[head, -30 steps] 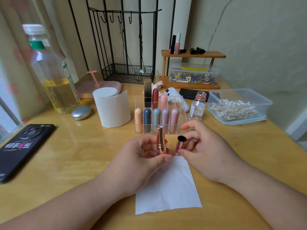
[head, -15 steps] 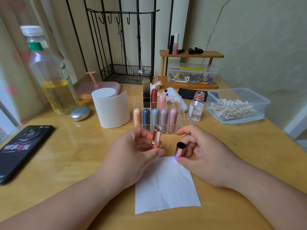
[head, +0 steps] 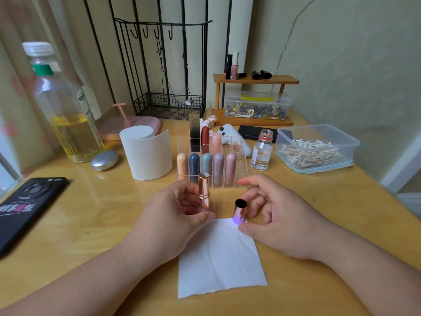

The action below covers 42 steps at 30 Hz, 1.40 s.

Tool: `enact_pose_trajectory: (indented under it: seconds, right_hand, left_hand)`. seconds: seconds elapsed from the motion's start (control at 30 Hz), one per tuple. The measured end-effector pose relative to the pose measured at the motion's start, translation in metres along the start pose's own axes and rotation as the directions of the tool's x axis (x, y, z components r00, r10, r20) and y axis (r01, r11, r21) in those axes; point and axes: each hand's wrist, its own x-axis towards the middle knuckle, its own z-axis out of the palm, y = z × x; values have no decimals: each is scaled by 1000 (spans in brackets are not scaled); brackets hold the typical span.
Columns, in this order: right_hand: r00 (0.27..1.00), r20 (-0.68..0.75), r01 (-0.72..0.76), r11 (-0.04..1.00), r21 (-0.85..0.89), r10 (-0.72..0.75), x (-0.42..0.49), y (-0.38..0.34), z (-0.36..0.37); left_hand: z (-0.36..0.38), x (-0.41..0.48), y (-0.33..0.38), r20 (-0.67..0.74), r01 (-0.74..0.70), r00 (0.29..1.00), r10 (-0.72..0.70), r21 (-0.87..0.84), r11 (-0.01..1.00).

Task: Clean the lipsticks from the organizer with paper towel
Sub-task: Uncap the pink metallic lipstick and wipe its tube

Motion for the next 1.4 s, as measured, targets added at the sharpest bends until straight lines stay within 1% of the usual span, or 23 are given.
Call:
enact_pose_trajectory:
  seconds: [0.23, 0.4, 0.57, 0.7, 0.8, 0.9, 1.0, 1.07, 1.17, 1.23, 1.27, 1.33, 1.37, 1.4]
  right_hand:
    - [1000, 6, -3, 1000, 8, 3, -3, -3, -4]
    - [1000, -13, -10, 1000, 30, 10, -5, -2, -14]
    - [1000, 7, -6, 999, 36, 6, -6, 2, -16]
    - [998, -58, -18, 993, 116, 25, -4, 6, -16]
    - [991, -134, 11, 979, 204, 16, -2, 7, -13]
    - [985, -172, 46, 973, 226, -7, -1, 2, -11]
    - [985, -173, 48, 975, 216, -10, -1, -2, -9]
    - [986, -169, 37, 977, 208, -1, -2, -2, -8]
    - [995, -97, -10, 983, 182, 28, -4, -2, -8]
    - [998, -31, -54, 989, 135, 59, -5, 0, -6]
    - [997, -27, -71, 992, 102, 74, -5, 1, -5]
    - [993, -87, -78, 996, 51, 83, -2, 1, -2]
    - [992, -114, -60, 998, 17, 62, 0, 0, 0]
    - [994, -111, -28, 998, -57, 21, 3, -2, 3]
  left_hand:
    - [-9, -3, -4, 34, -2, 999, 3, -40, 999]
    - [-17, -3, -2, -27, -46, 999, 47, 46, 998]
    - [-13, -3, -6, 17, -42, 999, 41, 30, 999]
    - [-12, -4, -7, -18, -68, 997, 70, 63, 996]
    - [-13, -7, -3, -30, -81, 996, 85, 116, 990]
    - [-16, -8, 1, -33, -99, 994, 104, 119, 988]
    - [-18, -12, 6, -5, -84, 996, 87, 192, 978]
    - [-19, -15, 10, 10, -65, 998, 64, 274, 960]
    - [-20, -15, 14, 54, -27, 999, 3, 451, 892]
    - [-21, -15, 17, 90, -15, 995, -42, 556, 831]
    - [-21, -15, 18, 104, -20, 993, -52, 592, 805]
    - [-21, -16, 19, 125, -36, 991, -54, 625, 780]
    - [-21, -17, 19, 136, -44, 989, -53, 622, 782]
    - [-21, -17, 20, 150, -50, 987, -54, 613, 788]
